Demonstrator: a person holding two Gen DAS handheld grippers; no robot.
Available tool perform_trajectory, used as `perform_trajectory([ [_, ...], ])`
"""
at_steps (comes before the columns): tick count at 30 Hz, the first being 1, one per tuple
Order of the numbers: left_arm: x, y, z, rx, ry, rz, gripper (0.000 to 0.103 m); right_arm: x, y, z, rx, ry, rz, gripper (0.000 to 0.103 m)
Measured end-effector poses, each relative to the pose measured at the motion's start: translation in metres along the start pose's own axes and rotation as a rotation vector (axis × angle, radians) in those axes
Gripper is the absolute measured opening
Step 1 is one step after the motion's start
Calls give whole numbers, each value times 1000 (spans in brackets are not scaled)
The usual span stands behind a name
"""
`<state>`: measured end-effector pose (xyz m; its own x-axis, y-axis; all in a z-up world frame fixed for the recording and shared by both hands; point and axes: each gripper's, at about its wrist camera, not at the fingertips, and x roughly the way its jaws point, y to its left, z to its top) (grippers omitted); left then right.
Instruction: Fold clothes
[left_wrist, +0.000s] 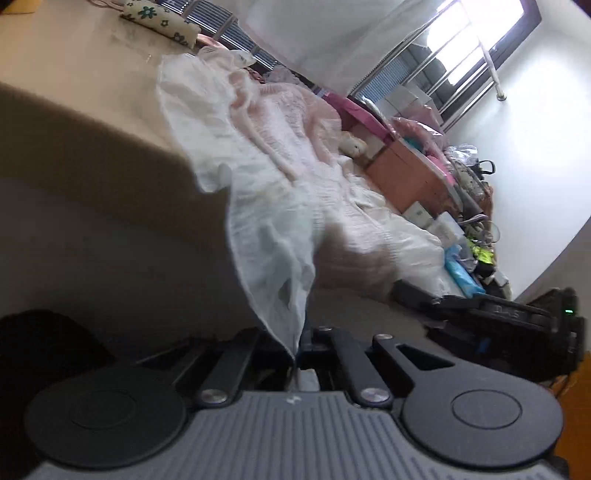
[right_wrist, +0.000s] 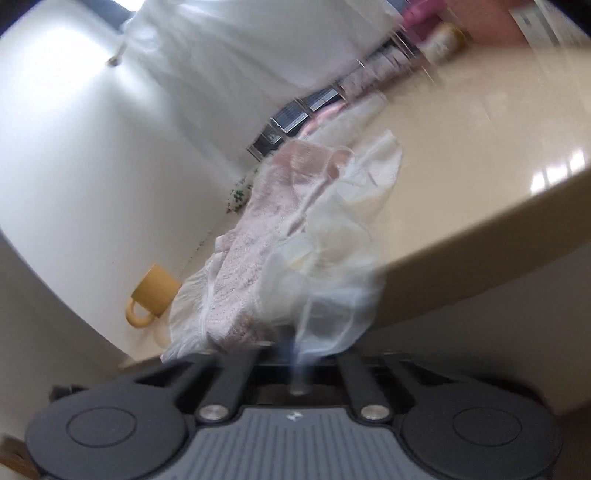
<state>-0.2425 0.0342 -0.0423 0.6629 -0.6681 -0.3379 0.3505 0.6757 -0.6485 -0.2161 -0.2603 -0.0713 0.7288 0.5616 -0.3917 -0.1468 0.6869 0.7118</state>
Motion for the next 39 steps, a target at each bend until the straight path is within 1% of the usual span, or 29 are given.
perform_trajectory([
  [1,-1,-1,1,-8,4,-23,1,-7,3,0,11,-15,24,1],
  [2,-2,-3,2,-16,9,-46,1,-19,9,3,20,-43,66,0],
  [3,-9,-8,6,-19,-6,-79,1,-31,15,6,28,-72,108,0],
  [4,-23,-20,18,-9,-50,-123,1,-44,23,10,34,-105,153,0],
  [6,-47,-41,48,22,-124,-184,1,-72,48,29,-5,-205,239,0],
  [7,-56,-53,67,48,-151,-209,1,-83,64,41,-40,-256,262,0],
  [9,-69,-79,110,118,-200,-231,1,-100,98,70,-127,-343,297,0],
  [12,-75,-124,184,237,-265,-244,1,-114,154,124,-265,-465,301,0],
  [13,-72,-135,208,268,-277,-237,1,-117,172,142,-313,-505,298,0],
  [14,-61,-138,230,284,-274,-209,1,-116,190,160,-371,-539,277,0],
  [16,-37,-145,275,315,-266,-152,1,-102,223,199,-489,-585,200,0],
  [17,-26,-148,297,330,-263,-124,1,-87,237,220,-538,-583,147,0],
  [18,-14,-151,319,346,-259,-96,1,-68,249,243,-562,-563,90,0],
  [20,9,-157,364,376,-251,-39,1,-21,267,290,-555,-482,9,0],
  [22,32,-163,408,407,-243,17,1,12,271,335,-550,-460,-42,0],
  [23,42,-165,429,418,-235,41,1,27,273,357,-548,-456,-66,0],
  [24,46,-167,446,416,-232,54,1,36,278,374,-551,-472,-88,0],
  [25,47,-172,462,408,-246,66,1,40,285,387,-558,-487,-104,0],
  [26,44,-179,474,411,-266,67,1,42,294,396,-563,-513,-99,0],
  [27,36,-191,481,437,-294,48,1,42,303,404,-571,-542,-92,0],
  [29,20,-215,491,498,-348,4,1,23,320,412,-607,-617,-66,0],
  [31,-1,-239,477,604,-386,-60,2,-8,328,407,-654,-668,-46,0],
  [33,-15,-254,446,700,-401,-60,2,-34,326,390,-690,-677,-34,0],
  [34,-14,-253,428,718,-386,-51,2,-42,319,377,-702,-667,-44,0],
  [35,-9,-246,406,712,-359,-34,2,-49,312,364,-714,-655,-57,0],
  [37,2,-232,364,699,-304,0,2,-54,286,333,-740,-601,-100,0],
  [38,10,-222,340,680,-271,11,2,-53,266,313,-746,-562,-130,0],
  [39,21,-207,311,638,-228,11,2,-51,245,294,-746,-520,-162,0],
])
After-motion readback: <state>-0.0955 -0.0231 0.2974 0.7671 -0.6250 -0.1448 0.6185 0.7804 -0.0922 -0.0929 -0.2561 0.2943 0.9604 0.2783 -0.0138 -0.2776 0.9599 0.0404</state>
